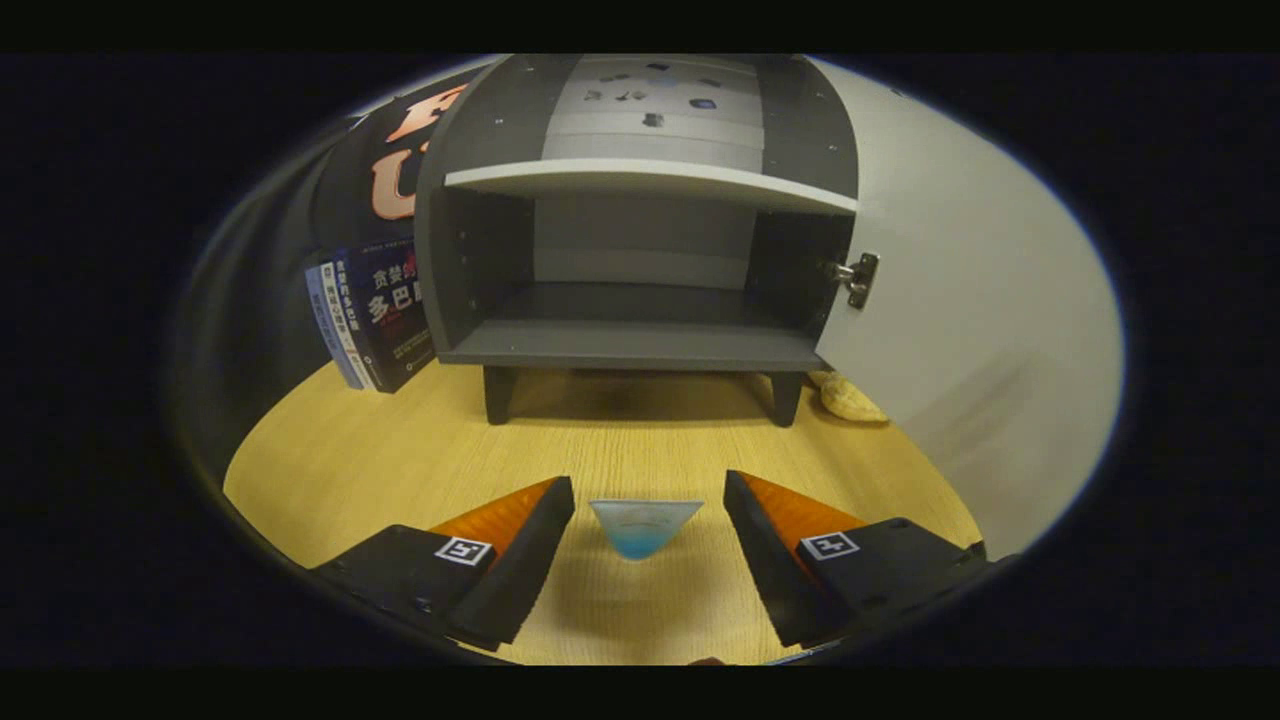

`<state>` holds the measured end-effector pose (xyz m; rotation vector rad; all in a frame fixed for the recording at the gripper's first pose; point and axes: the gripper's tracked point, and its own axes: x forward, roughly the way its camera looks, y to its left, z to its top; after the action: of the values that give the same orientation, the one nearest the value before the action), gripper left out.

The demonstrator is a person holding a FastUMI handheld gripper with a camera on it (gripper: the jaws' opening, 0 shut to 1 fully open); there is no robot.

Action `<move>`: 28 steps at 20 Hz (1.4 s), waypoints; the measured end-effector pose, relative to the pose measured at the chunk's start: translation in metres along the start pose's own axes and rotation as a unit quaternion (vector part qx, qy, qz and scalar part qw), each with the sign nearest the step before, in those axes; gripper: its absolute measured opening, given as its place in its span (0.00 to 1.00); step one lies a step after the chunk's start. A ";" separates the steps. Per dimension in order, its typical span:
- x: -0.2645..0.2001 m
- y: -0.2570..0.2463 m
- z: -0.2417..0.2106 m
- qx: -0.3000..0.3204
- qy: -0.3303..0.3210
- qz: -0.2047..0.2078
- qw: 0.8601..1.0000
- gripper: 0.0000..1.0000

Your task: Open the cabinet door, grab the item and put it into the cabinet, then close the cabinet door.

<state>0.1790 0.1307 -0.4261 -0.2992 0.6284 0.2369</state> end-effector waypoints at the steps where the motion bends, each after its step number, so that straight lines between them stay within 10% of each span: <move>1: 0.004 -0.002 -0.007 0.001 0.010 0.000 1.000 0.97; 7: 0.022 0.004 -0.031 0.045 0.049 0.018 0.998 0.94; 10: 0.023 0.001 -0.029 0.067 0.060 0.010 0.996 0.60; 28: -0.105 0.048 0.194 0.049 -0.031 0.053 0.997 0.60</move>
<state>0.1867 0.2285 -0.2231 -0.1644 0.5930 0.3159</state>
